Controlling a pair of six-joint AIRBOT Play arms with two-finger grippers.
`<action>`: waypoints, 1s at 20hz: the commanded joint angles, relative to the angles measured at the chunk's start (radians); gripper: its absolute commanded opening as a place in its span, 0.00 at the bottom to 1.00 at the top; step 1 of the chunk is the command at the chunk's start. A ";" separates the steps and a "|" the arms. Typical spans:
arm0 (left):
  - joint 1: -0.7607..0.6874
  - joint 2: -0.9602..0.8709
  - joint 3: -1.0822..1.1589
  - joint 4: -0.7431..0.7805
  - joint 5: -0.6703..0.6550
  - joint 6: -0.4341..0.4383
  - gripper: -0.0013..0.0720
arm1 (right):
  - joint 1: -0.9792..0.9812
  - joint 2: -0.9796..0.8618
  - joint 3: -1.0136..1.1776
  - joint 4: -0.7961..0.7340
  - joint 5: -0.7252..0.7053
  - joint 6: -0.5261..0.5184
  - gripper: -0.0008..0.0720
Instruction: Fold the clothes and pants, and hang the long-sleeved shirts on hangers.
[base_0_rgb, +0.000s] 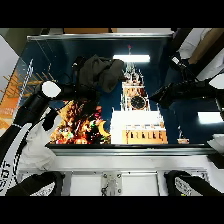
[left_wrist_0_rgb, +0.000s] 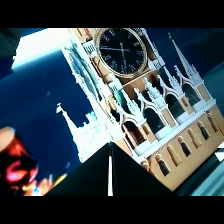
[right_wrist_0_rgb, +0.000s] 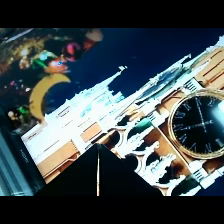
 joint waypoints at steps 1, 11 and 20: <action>0.000 0.000 0.001 0.000 0.006 0.001 0.04 | 0.000 0.000 0.001 0.000 0.000 0.000 0.04; 0.249 0.138 0.001 0.231 -0.164 -0.143 1.00 | 0.001 0.000 0.001 0.000 0.000 0.000 0.04; 0.833 0.080 0.000 0.627 -0.347 -0.310 1.00 | 0.001 0.000 0.001 0.000 0.000 0.000 0.04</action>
